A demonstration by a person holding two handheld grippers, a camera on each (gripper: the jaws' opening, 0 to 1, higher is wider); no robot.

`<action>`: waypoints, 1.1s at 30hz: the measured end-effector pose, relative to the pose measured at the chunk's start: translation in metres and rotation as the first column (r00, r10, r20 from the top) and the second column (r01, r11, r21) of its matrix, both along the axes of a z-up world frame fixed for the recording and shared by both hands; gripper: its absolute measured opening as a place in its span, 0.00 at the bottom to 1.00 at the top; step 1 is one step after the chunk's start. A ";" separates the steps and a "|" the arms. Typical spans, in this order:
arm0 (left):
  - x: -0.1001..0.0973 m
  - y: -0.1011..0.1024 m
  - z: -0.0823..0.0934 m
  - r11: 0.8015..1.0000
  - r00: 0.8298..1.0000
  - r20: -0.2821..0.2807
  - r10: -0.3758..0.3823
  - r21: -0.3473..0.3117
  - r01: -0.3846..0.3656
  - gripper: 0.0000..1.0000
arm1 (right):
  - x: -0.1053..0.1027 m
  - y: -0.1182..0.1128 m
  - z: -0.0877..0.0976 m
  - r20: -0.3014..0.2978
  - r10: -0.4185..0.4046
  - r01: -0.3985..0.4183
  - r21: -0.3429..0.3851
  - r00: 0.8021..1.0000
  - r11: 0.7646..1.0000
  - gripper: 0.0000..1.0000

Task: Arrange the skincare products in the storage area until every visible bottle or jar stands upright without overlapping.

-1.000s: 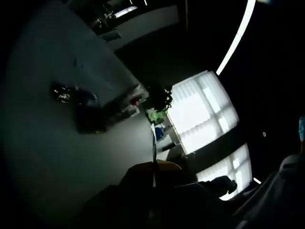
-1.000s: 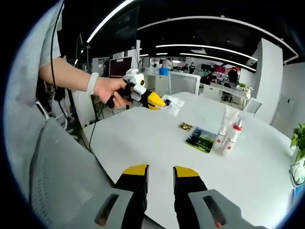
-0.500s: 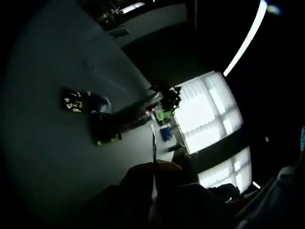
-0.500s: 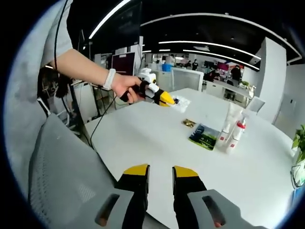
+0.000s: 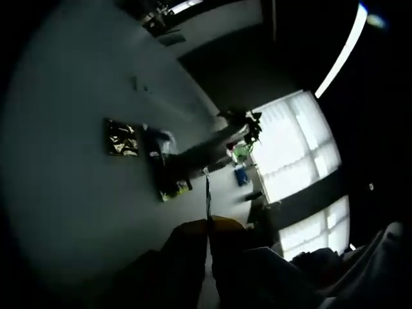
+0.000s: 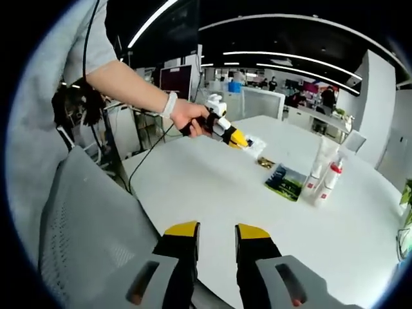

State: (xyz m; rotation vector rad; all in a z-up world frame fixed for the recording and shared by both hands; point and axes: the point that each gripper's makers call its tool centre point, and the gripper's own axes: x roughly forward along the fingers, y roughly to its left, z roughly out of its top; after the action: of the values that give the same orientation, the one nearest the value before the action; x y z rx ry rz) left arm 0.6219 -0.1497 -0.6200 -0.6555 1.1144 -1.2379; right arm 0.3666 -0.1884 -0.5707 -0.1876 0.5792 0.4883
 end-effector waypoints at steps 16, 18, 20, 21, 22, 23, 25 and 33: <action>0.028 -0.007 -0.040 0.996 0.996 -0.089 0.032 0.088 -0.024 0.00 | -0.002 0.002 -0.013 -0.068 0.010 -0.010 0.000 0.998 1.000 0.16; 0.029 -0.007 -0.044 0.995 0.995 -0.099 0.029 0.101 -0.019 0.00 | -0.003 0.002 -0.014 -0.073 0.011 -0.012 -0.001 0.997 1.000 0.16; 0.029 -0.008 -0.049 0.994 0.993 -0.112 0.026 0.113 -0.014 0.00 | -0.002 0.002 -0.014 -0.073 0.010 -0.010 -0.003 0.997 1.000 0.16; 0.029 -0.008 -0.052 0.993 0.994 -0.112 0.020 0.122 -0.006 0.00 | -0.003 0.001 -0.015 -0.079 0.006 -0.007 -0.006 0.997 1.000 0.16; 0.030 -0.009 -0.054 0.992 0.994 -0.112 0.020 0.129 -0.005 0.00 | -0.002 0.000 -0.015 -0.079 0.004 -0.004 -0.008 0.997 1.000 0.16; 0.030 -0.009 -0.058 0.990 0.993 -0.118 0.019 0.138 -0.003 0.00 | -0.002 0.000 -0.016 -0.079 0.002 -0.002 -0.009 0.997 1.000 0.16; 0.033 -0.011 -0.063 0.989 0.991 -0.128 0.026 0.146 -0.007 0.00 | -0.002 -0.001 -0.016 -0.082 -0.004 0.003 -0.008 0.997 1.000 0.16; 0.036 -0.017 -0.076 0.983 0.987 -0.154 0.037 0.186 -0.008 0.00 | -0.003 -0.001 -0.019 -0.096 -0.003 0.001 -0.022 0.995 1.000 0.16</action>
State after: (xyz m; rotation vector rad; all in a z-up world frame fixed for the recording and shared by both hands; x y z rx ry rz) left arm 0.6579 -0.1665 -0.6965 -0.6304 1.3322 -1.0620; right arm 0.3638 -0.1899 -0.5900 -0.1854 0.6785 0.4913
